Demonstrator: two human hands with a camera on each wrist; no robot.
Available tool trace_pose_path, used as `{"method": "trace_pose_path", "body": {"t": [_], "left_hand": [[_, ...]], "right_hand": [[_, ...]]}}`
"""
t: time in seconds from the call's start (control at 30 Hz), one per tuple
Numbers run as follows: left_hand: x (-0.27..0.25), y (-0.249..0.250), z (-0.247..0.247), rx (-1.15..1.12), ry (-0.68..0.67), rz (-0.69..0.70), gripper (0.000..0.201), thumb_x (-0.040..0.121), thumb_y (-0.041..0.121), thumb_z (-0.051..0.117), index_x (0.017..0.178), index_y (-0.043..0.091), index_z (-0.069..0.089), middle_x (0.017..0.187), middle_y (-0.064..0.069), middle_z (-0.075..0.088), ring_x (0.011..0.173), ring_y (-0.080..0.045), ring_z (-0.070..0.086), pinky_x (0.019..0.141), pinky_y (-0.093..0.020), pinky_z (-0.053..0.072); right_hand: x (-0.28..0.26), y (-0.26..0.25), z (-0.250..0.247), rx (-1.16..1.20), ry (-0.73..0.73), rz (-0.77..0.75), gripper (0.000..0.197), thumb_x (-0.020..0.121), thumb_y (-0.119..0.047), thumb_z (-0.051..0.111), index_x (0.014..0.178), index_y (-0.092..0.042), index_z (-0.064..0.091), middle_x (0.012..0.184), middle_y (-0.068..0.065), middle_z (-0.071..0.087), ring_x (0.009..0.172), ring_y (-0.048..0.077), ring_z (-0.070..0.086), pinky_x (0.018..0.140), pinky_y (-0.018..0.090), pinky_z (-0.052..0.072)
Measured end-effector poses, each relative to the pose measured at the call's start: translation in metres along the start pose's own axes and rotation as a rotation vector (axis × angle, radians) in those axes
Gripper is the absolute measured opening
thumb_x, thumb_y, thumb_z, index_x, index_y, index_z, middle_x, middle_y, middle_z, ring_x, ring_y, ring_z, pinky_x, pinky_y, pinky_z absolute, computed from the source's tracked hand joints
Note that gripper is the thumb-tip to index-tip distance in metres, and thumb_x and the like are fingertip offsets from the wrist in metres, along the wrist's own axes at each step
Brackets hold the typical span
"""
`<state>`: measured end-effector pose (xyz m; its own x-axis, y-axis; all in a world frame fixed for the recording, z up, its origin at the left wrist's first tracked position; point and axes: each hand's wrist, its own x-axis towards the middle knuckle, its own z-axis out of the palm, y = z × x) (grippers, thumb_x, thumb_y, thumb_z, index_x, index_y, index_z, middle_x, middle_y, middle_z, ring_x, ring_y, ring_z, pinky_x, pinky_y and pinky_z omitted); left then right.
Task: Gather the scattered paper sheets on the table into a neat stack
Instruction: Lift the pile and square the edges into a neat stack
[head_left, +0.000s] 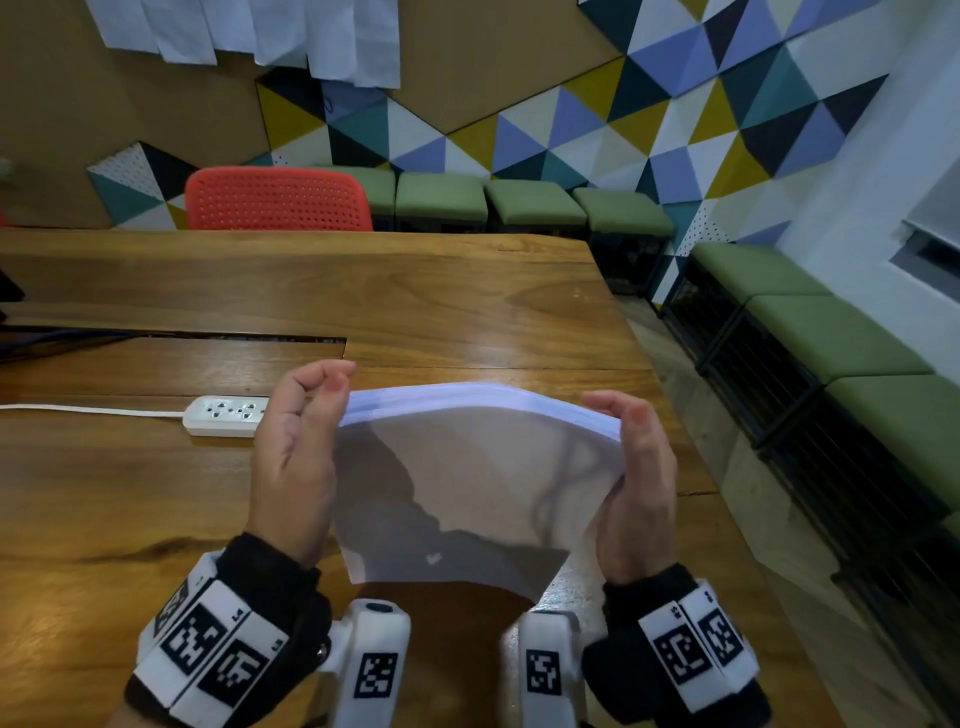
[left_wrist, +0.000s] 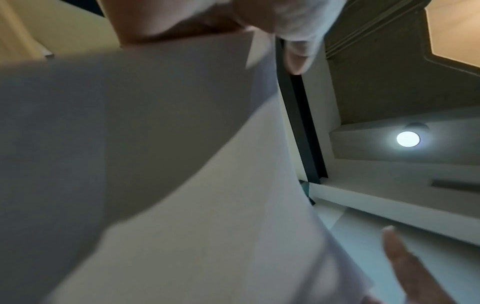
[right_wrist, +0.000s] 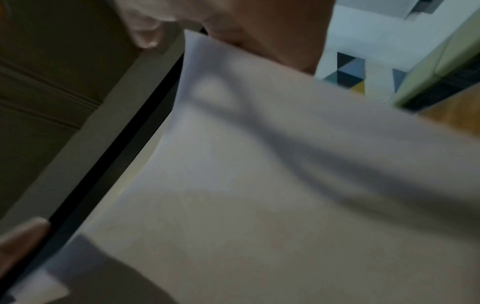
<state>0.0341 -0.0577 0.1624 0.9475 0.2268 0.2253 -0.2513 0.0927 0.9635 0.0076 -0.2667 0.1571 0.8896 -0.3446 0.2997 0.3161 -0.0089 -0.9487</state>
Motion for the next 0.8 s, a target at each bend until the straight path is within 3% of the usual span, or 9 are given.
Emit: {"method": "trace_pose_path", "body": {"t": [0.07, 0.17, 0.27, 0.4, 0.47, 0.53, 0.6, 0.7, 0.8], "left_hand": [[-0.002, -0.004, -0.010, 0.012, -0.172, 0.001, 0.060, 0.050, 0.069, 0.069, 0.101, 0.039, 0.056, 0.097, 0.009, 0.059, 0.083, -0.005, 0.060, 0.063, -0.028, 0.049], [-0.006, -0.013, -0.018, 0.012, -0.344, -0.085, 0.088, 0.027, 0.061, 0.084, 0.107, 0.039, 0.053, 0.086, 0.017, 0.065, 0.076, -0.001, 0.066, 0.059, -0.020, 0.056], [0.000, -0.017, -0.021, 0.034, -0.330, -0.072, 0.075, 0.027, 0.057, 0.086, 0.095, 0.038, 0.061, 0.083, 0.014, 0.070, 0.073, -0.005, 0.067, 0.059, -0.023, 0.057], [0.002, -0.012, -0.031, 0.017, -0.399, -0.099, 0.074, 0.027, 0.050, 0.088, 0.094, 0.030, 0.062, 0.085, 0.016, 0.070, 0.077, -0.004, 0.068, 0.059, -0.020, 0.057], [-0.004, -0.011, -0.031, 0.016, -0.467, -0.151, 0.068, 0.030, 0.039, 0.087, 0.094, 0.035, 0.066, 0.089, 0.013, 0.071, 0.084, -0.011, 0.068, 0.061, -0.020, 0.057], [-0.010, -0.013, -0.026, 0.010, -0.478, -0.183, 0.059, 0.028, 0.048, 0.087, 0.084, 0.038, 0.073, 0.088, 0.008, 0.074, 0.082, -0.011, 0.070, 0.061, -0.019, 0.057], [-0.012, -0.016, -0.024, -0.023, -0.395, -0.215, 0.064, 0.023, 0.060, 0.085, 0.080, 0.032, 0.075, 0.085, 0.004, 0.075, 0.077, -0.010, 0.071, 0.059, -0.019, 0.056], [-0.013, -0.016, -0.027, -0.024, -0.362, -0.227, 0.074, 0.020, 0.063, 0.083, 0.084, 0.028, 0.069, 0.082, 0.005, 0.075, 0.075, -0.009, 0.071, 0.056, -0.019, 0.056], [-0.027, -0.017, -0.024, 0.012, -0.393, -0.303, 0.083, 0.011, 0.063, 0.082, 0.085, 0.028, 0.066, 0.077, 0.013, 0.075, 0.070, -0.001, 0.069, 0.053, -0.011, 0.052]], "right_hand": [[-0.004, 0.006, -0.006, -0.011, -0.118, 0.013, 0.051, 0.058, -0.063, 0.071, 0.095, -0.031, 0.059, 0.093, -0.001, 0.064, 0.080, 0.013, 0.066, 0.063, 0.026, 0.053], [-0.007, 0.011, -0.010, -0.047, -0.171, -0.013, 0.045, 0.058, -0.022, 0.082, 0.095, -0.016, 0.059, 0.086, -0.013, 0.069, 0.078, 0.001, 0.067, 0.061, 0.014, 0.052], [-0.003, 0.010, -0.009, 0.005, -0.214, -0.019, 0.034, 0.060, -0.001, 0.073, 0.090, -0.008, 0.058, 0.081, -0.017, 0.069, 0.074, -0.001, 0.065, 0.060, 0.013, 0.051], [-0.004, 0.015, -0.018, -0.028, -0.218, 0.053, 0.049, 0.057, -0.003, 0.079, 0.098, -0.021, 0.060, 0.090, -0.005, 0.067, 0.079, 0.006, 0.067, 0.063, 0.019, 0.054], [-0.007, 0.021, -0.017, 0.011, -0.219, 0.131, 0.050, 0.058, 0.001, 0.081, 0.099, -0.022, 0.063, 0.090, 0.001, 0.071, 0.081, 0.009, 0.069, 0.067, 0.022, 0.055], [-0.008, 0.023, -0.014, 0.046, -0.243, 0.157, 0.038, 0.062, 0.010, 0.077, 0.083, -0.021, 0.074, 0.079, 0.000, 0.075, 0.076, 0.010, 0.071, 0.069, 0.024, 0.056], [-0.008, 0.020, -0.012, 0.039, -0.267, 0.160, 0.046, 0.066, 0.016, 0.070, 0.074, -0.029, 0.077, 0.073, -0.006, 0.076, 0.073, 0.007, 0.071, 0.068, 0.023, 0.057], [-0.008, 0.020, -0.017, 0.065, -0.284, 0.151, 0.050, 0.068, 0.017, 0.067, 0.075, -0.032, 0.077, 0.073, -0.009, 0.076, 0.072, 0.006, 0.071, 0.065, 0.021, 0.056], [-0.015, 0.038, -0.020, 0.014, -0.223, 0.215, 0.057, 0.069, 0.018, 0.068, 0.074, -0.039, 0.075, 0.072, -0.014, 0.074, 0.071, -0.001, 0.069, 0.062, 0.016, 0.053]]}}
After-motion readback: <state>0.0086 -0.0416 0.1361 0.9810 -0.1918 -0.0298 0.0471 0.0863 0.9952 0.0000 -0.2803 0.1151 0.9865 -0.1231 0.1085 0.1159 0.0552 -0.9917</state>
